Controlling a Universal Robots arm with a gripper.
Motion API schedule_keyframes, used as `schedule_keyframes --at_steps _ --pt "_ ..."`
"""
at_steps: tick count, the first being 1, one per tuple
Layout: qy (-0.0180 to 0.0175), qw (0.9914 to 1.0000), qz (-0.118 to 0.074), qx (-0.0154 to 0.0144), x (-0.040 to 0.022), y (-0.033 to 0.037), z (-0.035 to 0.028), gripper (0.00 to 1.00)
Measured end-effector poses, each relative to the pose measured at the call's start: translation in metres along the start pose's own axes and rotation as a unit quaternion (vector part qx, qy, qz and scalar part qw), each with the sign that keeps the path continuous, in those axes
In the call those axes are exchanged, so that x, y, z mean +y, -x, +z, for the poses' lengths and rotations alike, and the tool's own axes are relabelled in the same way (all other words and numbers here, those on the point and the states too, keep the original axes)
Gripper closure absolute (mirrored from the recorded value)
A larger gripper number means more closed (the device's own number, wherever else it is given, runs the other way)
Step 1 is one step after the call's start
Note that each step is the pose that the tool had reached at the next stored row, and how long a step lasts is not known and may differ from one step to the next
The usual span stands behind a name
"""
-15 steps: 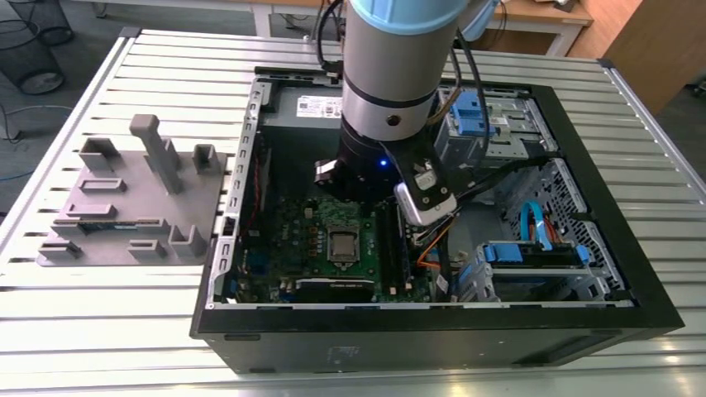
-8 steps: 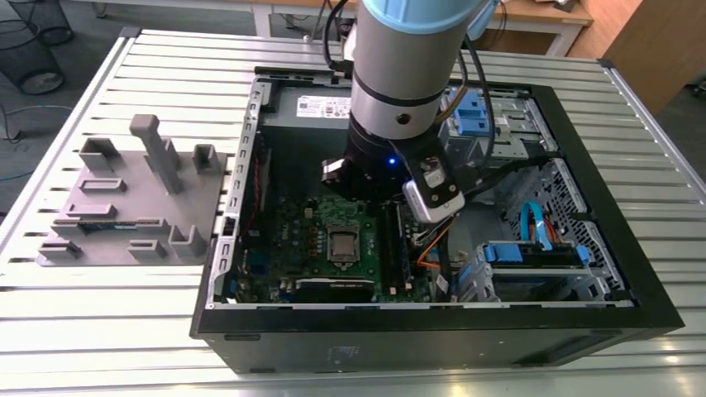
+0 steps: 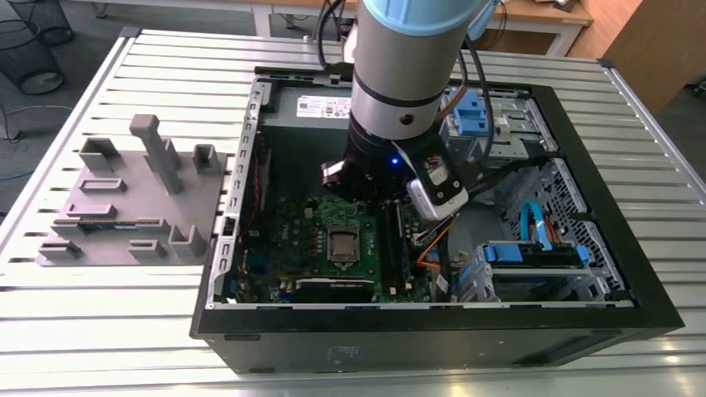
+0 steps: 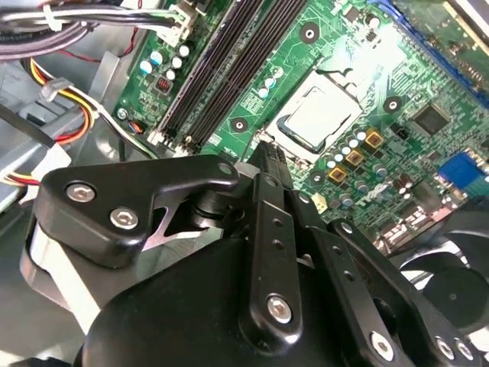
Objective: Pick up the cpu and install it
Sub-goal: 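Install the first cpu locking lever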
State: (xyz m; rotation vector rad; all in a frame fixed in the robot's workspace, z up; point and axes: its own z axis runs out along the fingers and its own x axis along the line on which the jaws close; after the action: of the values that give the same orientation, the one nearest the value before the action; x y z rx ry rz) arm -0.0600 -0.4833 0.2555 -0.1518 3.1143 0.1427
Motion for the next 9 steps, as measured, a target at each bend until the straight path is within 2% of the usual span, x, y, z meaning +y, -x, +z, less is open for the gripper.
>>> schedule_keyframes --at_steps 3,9 --pt "0.0003 0.99992 -0.013 0.0011 0.0001 0.0 0.0003 0.89" --pt "0.0004 0.9999 -0.014 0.0012 0.0001 0.0 0.0003 0.89"
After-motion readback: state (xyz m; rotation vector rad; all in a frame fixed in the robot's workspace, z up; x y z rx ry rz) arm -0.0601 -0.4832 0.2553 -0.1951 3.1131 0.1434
